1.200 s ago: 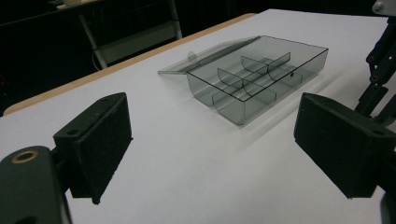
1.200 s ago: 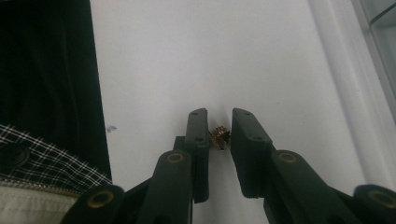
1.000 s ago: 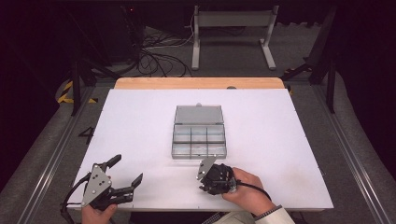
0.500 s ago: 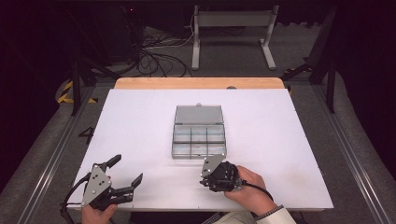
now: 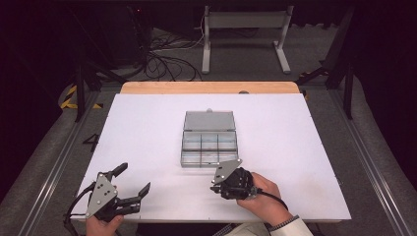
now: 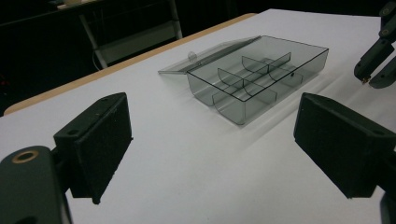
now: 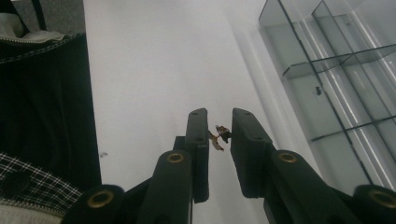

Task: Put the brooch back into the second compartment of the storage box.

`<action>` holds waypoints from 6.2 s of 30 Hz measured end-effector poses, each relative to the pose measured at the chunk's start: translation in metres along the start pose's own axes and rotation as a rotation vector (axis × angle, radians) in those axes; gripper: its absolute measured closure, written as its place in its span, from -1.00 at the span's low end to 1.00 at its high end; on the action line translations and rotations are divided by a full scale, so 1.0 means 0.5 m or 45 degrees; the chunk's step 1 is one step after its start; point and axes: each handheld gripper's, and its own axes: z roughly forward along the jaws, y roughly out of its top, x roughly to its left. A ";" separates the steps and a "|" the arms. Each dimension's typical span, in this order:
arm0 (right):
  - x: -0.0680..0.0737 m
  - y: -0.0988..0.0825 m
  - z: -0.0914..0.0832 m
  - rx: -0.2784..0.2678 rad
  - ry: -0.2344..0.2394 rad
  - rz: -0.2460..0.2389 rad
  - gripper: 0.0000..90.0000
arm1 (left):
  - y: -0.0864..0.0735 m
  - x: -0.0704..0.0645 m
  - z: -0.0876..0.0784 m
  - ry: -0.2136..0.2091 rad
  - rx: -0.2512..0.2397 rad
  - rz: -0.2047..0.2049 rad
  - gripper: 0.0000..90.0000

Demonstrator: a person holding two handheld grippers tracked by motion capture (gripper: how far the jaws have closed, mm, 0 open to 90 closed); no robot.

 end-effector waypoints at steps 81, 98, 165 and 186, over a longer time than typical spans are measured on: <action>-0.211 0.096 0.010 -0.004 -0.227 0.347 0.72 | -0.002 0.003 0.001 -0.001 0.006 -0.009 -0.74; -0.252 0.082 0.056 0.032 -0.219 0.412 0.72 | -0.002 0.005 0.001 0.003 0.006 -0.006 -0.74; -0.231 0.097 0.042 -0.099 -0.178 0.392 -0.80 | -0.002 0.007 0.001 -0.001 0.009 -0.012 -0.74; -0.204 0.086 -0.011 -0.191 -0.191 0.358 -1.00 | -0.002 0.006 0.000 0.002 0.008 -0.011 -0.74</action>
